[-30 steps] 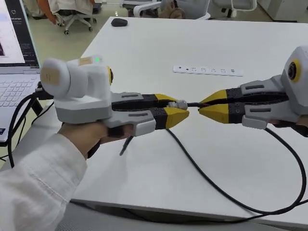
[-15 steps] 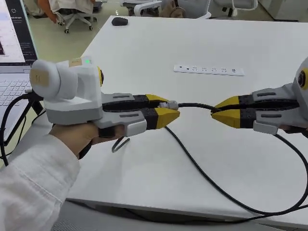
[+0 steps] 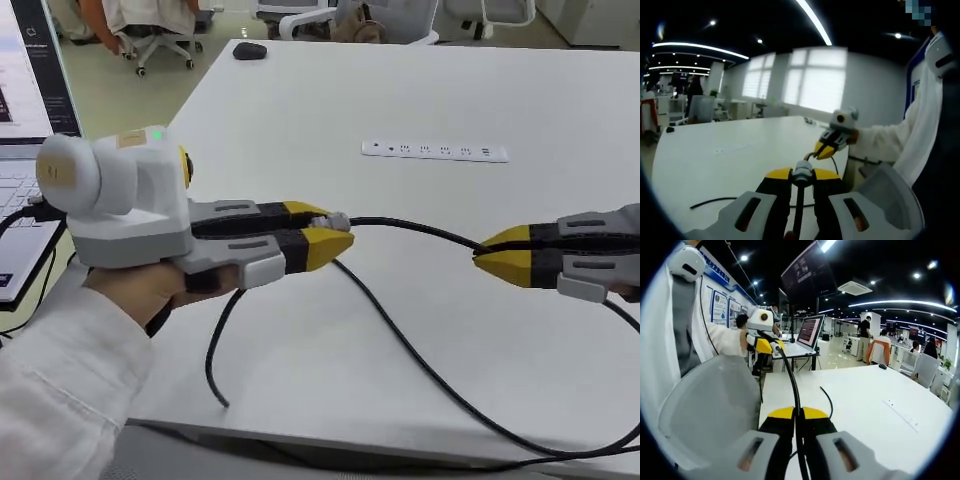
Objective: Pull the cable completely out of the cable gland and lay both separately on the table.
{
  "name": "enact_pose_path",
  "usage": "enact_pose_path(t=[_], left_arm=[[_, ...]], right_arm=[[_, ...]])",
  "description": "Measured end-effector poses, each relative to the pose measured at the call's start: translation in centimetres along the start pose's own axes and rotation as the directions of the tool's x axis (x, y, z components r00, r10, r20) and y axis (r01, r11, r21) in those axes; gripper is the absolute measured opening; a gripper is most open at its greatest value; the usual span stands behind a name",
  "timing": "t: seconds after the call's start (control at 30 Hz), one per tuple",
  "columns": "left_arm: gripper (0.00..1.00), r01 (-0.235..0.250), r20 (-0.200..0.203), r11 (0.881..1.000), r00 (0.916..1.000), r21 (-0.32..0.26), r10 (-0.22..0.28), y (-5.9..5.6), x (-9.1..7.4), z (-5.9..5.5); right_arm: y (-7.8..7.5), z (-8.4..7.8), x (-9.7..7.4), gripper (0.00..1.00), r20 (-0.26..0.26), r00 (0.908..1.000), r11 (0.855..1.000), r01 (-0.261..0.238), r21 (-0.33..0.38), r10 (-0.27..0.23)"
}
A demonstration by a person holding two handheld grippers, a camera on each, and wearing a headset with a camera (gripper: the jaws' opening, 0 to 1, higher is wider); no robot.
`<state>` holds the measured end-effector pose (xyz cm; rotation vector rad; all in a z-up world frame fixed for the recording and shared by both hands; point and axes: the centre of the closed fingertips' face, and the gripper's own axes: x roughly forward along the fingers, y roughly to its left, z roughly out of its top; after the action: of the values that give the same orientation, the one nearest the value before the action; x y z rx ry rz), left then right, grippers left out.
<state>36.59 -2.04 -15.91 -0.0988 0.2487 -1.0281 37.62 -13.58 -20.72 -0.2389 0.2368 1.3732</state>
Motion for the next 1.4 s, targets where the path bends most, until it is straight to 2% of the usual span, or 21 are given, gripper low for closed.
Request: enact_pose_path(t=[0.37,0.63,0.87,1.07,1.2,1.27,1.4], left_arm=[[0.17,0.0,0.004,1.0,1.0,0.002,0.0,-0.1,0.0,0.2],[0.17,0.003,0.037,1.0,0.9993,-0.005,-0.002,-0.2,0.0,1.0],[0.17,0.013,0.032,1.0,0.9994,0.017,-0.014,-0.7,0.0,1.3],[0.17,0.018,0.043,0.999,0.9989,0.029,-0.019,-0.9,0.1,1.9],[0.17,0.024,0.031,0.999,0.9992,0.047,-0.025,-1.3,0.5,1.9],[0.17,0.029,0.023,0.998,0.9993,0.053,-0.031,-1.6,0.8,1.9],[0.17,0.035,0.0,0.997,0.9994,0.067,-0.035,-1.8,1.3,1.4]], right_arm=[[0.3,-0.6,0.0,0.04,-0.013,0.9999,1.0,0.007,0.016,-0.007],[0.3,-0.5,0.1,0.05,-0.012,0.9999,1.0,0.01,0.026,-0.01],[-0.1,-0.2,-0.1,0.08,-0.022,0.9993,0.999,0.029,0.022,-0.029],[-0.4,1.3,-0.2,0.19,-0.019,0.9983,0.998,0.055,-0.017,-0.056],[-0.4,3.4,0.1,0.26,0.01,0.9978,0.996,0.067,-0.066,-0.066],[0.0,4.8,0.5,0.27,0.028,0.9984,0.994,0.052,-0.097,-0.05],[1.6,7.1,1.8,0.27,0.033,0.9994,0.983,-0.004,-0.185,0.01]])
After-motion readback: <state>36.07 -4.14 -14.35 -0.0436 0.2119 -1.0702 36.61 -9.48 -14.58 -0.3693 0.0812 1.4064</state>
